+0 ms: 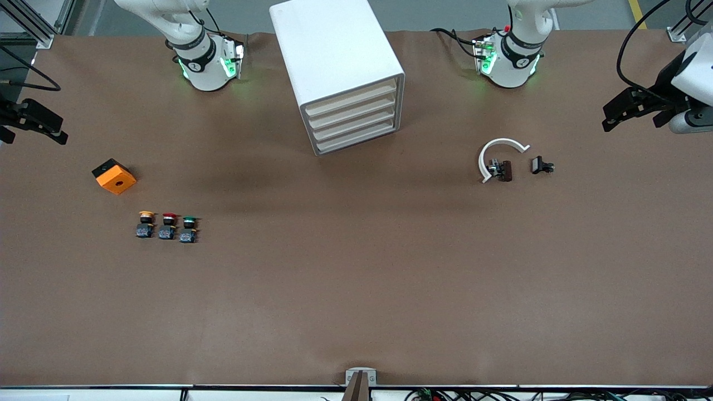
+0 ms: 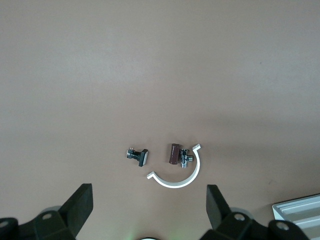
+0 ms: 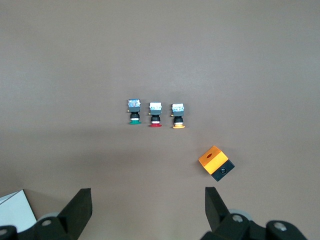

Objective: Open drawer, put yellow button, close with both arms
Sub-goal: 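Move the left gripper toward the white drawer cabinet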

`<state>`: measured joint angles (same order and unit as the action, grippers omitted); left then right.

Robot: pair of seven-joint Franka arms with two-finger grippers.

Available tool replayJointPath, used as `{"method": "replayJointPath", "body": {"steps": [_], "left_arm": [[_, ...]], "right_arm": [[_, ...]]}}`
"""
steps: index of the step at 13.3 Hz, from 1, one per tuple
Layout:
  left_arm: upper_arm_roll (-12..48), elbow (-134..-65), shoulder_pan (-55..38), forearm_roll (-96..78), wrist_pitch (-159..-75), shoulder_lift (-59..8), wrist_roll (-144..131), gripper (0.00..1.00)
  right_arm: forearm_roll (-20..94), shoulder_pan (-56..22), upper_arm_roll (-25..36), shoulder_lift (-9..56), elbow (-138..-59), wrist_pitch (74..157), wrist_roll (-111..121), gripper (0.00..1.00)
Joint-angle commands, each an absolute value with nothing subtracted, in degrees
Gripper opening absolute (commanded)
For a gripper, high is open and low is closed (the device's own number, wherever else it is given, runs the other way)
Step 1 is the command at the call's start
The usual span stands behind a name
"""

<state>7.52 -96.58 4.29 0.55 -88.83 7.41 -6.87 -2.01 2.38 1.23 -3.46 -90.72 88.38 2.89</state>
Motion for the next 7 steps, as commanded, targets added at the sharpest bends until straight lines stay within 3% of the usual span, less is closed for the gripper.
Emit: {"method": "replayJointPath", "body": {"steps": [1,7], "left_arm": [[7.82,-95.10,4.66,0.79,-87.63,7.03,-6.68,1.00],[7.91,-92.29,4.57,0.79,-87.63,3.70,-7.29,1.00]], "right_arm": [[-0.97,2.81,0.97,-3.08,-89.56,87.54,2.29,1.00],[-0.97,2.81,0.97,-3.08,-89.56,87.54,2.29,1.00]]}}
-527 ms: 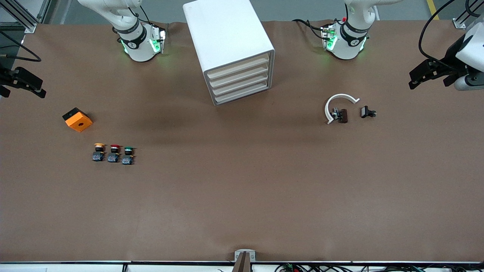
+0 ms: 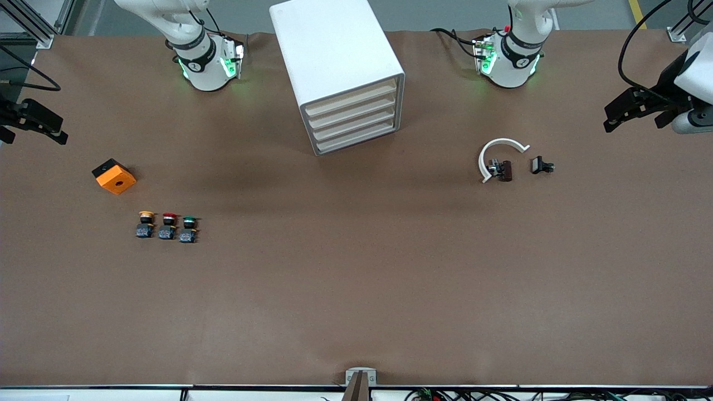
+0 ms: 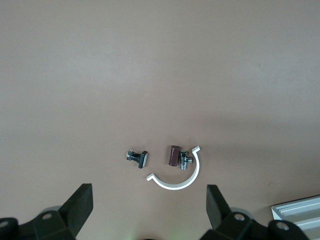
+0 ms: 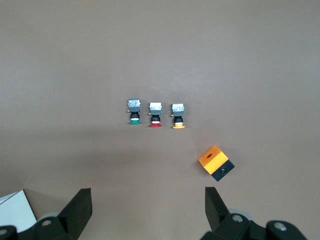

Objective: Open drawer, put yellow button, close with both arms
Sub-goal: 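Move the left gripper toward the white drawer cabinet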

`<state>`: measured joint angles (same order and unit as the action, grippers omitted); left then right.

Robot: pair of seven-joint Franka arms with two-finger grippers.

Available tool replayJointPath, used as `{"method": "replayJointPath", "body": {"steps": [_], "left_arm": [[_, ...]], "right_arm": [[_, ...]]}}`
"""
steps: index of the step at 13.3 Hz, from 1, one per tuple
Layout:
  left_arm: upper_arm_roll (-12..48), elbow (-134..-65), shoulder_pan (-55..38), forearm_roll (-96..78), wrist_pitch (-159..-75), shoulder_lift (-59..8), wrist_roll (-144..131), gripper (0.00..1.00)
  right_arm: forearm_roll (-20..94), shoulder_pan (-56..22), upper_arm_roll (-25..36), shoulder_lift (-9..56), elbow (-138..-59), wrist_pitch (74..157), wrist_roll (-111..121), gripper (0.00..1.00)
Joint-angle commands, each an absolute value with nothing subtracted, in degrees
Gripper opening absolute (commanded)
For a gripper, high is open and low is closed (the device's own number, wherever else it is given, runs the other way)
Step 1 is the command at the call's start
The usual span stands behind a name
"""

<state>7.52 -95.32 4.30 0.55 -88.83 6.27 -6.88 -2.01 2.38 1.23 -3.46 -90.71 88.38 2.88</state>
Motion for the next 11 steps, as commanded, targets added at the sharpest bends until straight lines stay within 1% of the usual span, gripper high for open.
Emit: {"method": "replayJointPath", "body": {"steps": [1,4,11], "left_arm": [[8.00,-92.29,4.22,0.88,-87.63,2.73,-7.38,1.00],[8.61,-92.29,3.78,0.44,-88.15,-1.04,-8.87,1.00],[9.76,-92.29,-0.52,0.00,-94.74,-11.59,-18.18,1.00]], "right_arm": [[-0.97,2.73,0.97,-3.08,-89.56,87.54,2.29,1.00],[-0.97,2.72,0.97,-3.08,-89.56,87.54,2.29,1.00],[-1.05,1.67,0.97,-2.81,-89.65,86.66,2.29,1.00]]}}
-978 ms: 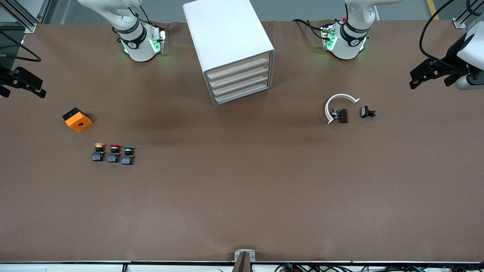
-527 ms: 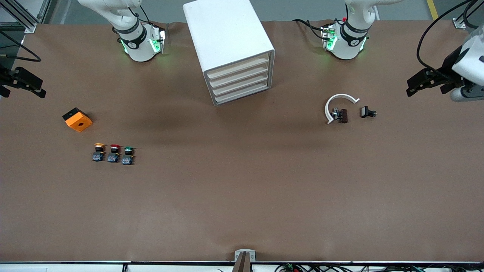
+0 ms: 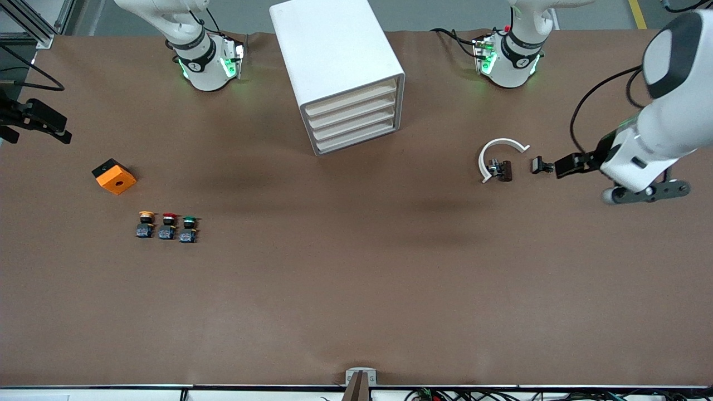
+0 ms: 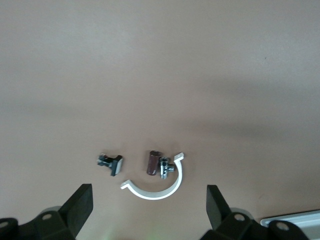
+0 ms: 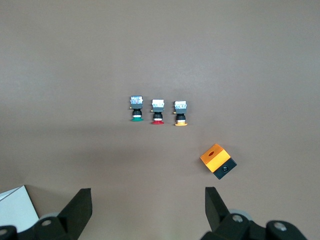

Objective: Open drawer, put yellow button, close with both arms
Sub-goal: 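Move the left gripper toward the white drawer cabinet, then grasp the top drawer front with the left gripper while the right gripper reaches the buttons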

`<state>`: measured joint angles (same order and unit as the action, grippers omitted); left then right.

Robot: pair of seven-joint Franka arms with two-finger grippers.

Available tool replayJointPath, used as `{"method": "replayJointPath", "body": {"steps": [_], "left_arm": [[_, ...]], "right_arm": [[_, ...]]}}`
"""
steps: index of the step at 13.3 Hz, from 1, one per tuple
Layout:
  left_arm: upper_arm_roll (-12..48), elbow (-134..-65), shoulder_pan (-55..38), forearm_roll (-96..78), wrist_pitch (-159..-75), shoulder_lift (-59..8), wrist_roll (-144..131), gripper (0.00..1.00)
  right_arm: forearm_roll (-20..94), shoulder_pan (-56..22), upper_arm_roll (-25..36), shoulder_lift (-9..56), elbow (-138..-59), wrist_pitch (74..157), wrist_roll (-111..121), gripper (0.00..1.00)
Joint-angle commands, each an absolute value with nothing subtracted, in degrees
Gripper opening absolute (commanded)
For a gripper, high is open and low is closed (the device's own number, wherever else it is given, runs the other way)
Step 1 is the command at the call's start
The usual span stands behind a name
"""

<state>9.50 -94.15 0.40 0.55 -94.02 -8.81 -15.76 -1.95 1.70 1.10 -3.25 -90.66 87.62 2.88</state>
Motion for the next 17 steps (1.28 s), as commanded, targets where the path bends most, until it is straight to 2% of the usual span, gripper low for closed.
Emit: {"method": "replayJointPath", "body": {"steps": [1,6,9,13,17], "left_arm": [[9.76,-92.29,-1.75,0.09,-95.36,-12.82,-20.37,1.00],[9.76,-91.67,-10.53,-0.26,-97.03,-20.03,-43.97,1.00],[9.76,-87.56,-15.98,-3.15,-96.94,-25.47,-66.64,1.00],[9.76,-84.82,-16.96,-19.81,-96.68,-31.63,-91.60,1.00],[9.84,-84.72,-21.34,-28.28,-96.42,-33.92,-109.74,1.00]], "right_arm": [[-1.05,1.67,0.97,-2.81,-89.65,86.57,2.29,1.00],[-1.14,1.67,0.97,-1.50,-89.74,86.57,2.37,1.00],[-1.14,1.84,1.05,0.43,-90.00,84.56,2.46,1.00],[-1.85,2.46,1.23,4.73,-90.17,84.02,2.55,1.00],[-3.34,2.64,1.32,8.44,-92.88,87.87,2.46,1.00]]}}
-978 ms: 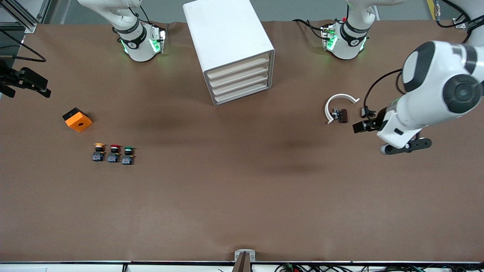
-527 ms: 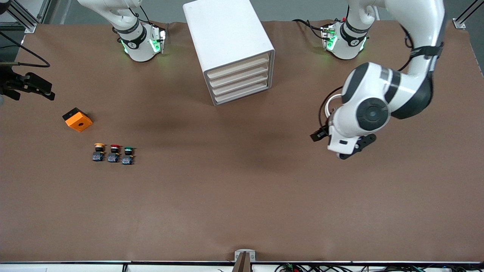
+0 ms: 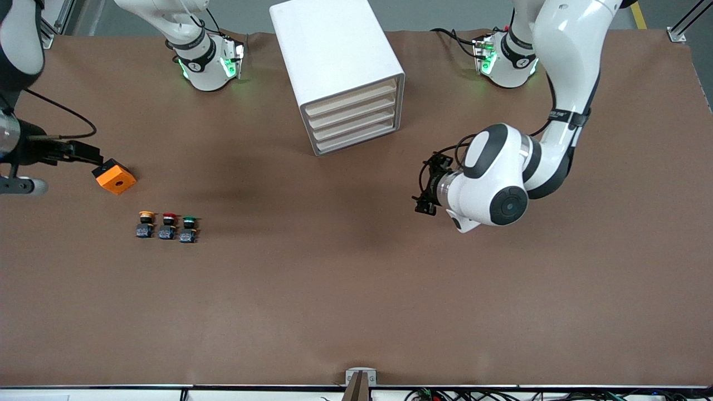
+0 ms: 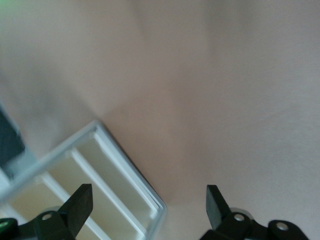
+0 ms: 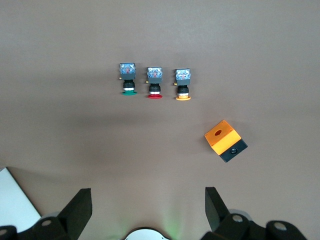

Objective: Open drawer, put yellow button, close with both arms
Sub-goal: 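Grasp the top drawer front with the left gripper while the right gripper reaches the buttons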

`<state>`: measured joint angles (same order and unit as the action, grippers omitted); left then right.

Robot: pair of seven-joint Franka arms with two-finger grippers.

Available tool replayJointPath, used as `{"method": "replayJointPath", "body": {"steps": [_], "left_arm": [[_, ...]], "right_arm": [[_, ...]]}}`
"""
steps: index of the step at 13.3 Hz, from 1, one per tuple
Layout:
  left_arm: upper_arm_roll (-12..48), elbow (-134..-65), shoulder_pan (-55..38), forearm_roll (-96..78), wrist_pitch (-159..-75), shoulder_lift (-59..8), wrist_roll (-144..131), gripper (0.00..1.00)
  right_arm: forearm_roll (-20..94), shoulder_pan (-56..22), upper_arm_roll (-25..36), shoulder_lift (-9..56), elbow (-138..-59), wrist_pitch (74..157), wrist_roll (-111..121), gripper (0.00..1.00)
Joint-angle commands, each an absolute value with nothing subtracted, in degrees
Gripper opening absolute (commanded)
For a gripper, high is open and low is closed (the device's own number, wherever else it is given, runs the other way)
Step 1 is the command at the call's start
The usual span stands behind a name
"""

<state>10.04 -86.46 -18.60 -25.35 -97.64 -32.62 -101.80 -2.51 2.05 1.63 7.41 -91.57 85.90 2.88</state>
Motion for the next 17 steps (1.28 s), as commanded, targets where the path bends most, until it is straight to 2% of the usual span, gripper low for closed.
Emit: {"method": "replayJointPath", "body": {"steps": [1,4,8,14,17], "left_arm": [[10.10,-84.73,-22.92,-30.74,-95.37,-35.23,-113.17,1.00],[10.11,-84.73,-24.96,-40.48,-91.85,-37.70,-116.36,1.00],[10.20,-84.38,-25.13,-46.39,-87.89,-40.25,-125.48,1.00],[10.28,-84.46,-26.02,-53.96,-82.54,-43.24,-129.98,1.00],[10.28,-84.46,-26.97,-56.33,-80.25,-43.86,-131.66,1.00]], "right_arm": [[-3.43,2.72,1.41,8.35,-94.90,89.89,2.46,1.00],[-3.43,3.87,1.41,8.44,-101.05,97.71,2.46,1.00],[-4.04,4.39,1.41,9.05,-105.19,103.69,2.46,1.00],[-4.13,7.73,1.41,9.31,-118.46,124.34,2.55,1.00],[-4.13,9.14,1.41,14.65,-119.27,132.15,2.55,1.00]]}}
